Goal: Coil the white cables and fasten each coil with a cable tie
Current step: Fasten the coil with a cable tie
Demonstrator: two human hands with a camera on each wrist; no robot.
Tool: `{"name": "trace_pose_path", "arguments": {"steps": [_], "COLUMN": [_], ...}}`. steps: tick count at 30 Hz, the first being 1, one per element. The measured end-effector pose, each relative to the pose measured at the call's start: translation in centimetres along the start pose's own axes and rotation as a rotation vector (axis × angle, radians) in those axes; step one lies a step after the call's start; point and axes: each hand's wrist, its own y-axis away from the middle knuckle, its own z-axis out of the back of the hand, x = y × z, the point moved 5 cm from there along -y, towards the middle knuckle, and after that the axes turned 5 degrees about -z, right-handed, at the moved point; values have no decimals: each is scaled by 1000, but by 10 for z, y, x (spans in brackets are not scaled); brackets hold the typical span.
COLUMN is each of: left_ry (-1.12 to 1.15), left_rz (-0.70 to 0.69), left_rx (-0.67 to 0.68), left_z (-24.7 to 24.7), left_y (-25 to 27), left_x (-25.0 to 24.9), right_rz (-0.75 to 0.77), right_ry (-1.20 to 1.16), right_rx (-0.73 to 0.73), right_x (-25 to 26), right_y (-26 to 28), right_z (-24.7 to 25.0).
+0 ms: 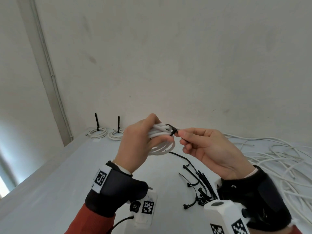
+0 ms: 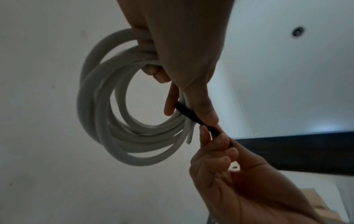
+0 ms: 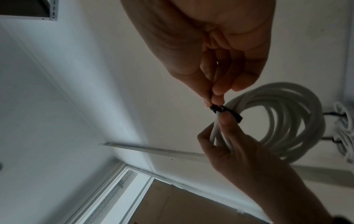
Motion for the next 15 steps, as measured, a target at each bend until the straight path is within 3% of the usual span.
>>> {"name": "trace_pose_path", "arguments": {"steps": [9, 15], "left_ry": [191, 22], "left_rz": [136, -41], "left_rx": [-73, -50], "left_z": [1, 8], "left_y": [0, -1], "left_x": [10, 5], "right_rz": [31, -33], "right_ry": [-88, 100], "right_rx": [23, 84], "right_x": [-4, -4], "right_y": [1, 4], "right_z": [-10, -7]}}
